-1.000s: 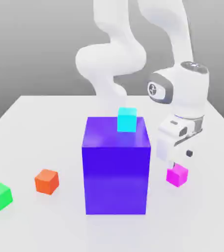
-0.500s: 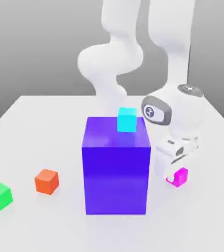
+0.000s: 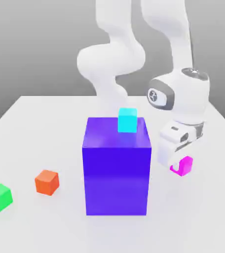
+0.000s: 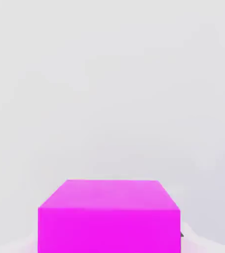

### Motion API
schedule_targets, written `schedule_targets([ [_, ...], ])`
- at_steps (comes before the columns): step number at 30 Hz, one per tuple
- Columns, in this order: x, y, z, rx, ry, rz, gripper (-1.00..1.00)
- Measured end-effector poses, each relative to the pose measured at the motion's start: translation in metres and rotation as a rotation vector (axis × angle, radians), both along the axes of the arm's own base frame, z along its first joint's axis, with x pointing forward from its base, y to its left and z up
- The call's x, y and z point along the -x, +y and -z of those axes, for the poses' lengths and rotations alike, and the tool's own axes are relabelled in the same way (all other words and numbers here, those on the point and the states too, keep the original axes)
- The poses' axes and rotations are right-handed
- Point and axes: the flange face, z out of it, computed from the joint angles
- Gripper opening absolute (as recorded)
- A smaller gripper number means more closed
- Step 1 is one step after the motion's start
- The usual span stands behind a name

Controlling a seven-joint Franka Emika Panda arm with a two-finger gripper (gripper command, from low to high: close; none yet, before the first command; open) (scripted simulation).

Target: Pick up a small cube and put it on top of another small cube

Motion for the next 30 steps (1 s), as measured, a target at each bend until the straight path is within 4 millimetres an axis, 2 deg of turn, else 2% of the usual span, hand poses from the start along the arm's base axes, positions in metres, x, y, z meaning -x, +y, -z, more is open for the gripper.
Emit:
schedule_targets([
  [2, -0.01, 0.007, -0.011, -0.017, -0.019, -0.015, -1.0],
  [4, -0.037, 0.003, -0.021, -0.033, -0.038, -0.007, -1.0],
  [7, -0.083, -0.014, -0.035, -0.051, -0.067, 0.009, -1.0],
  [11, -0.141, -0.045, -0.054, -0.067, -0.112, 0.016, -1.0],
  [15, -0.183, -0.096, -0.064, -0.056, -0.125, 0.022, -1.0],
  [17, -0.202, -0.142, -0.067, -0.046, -0.127, 0.067, -1.0],
  [19, -0.217, -0.211, -0.071, -0.032, -0.13, 0.148, -1.0],
  [22, -0.225, -0.285, -0.077, -0.016, -0.13, 0.199, -1.0],
  [26, -0.209, -0.384, -0.079, 0.004, -0.112, 0.277, -1.0],
  [30, -0.172, -0.475, -0.081, 0.018, -0.089, 0.355, -1.0],
])
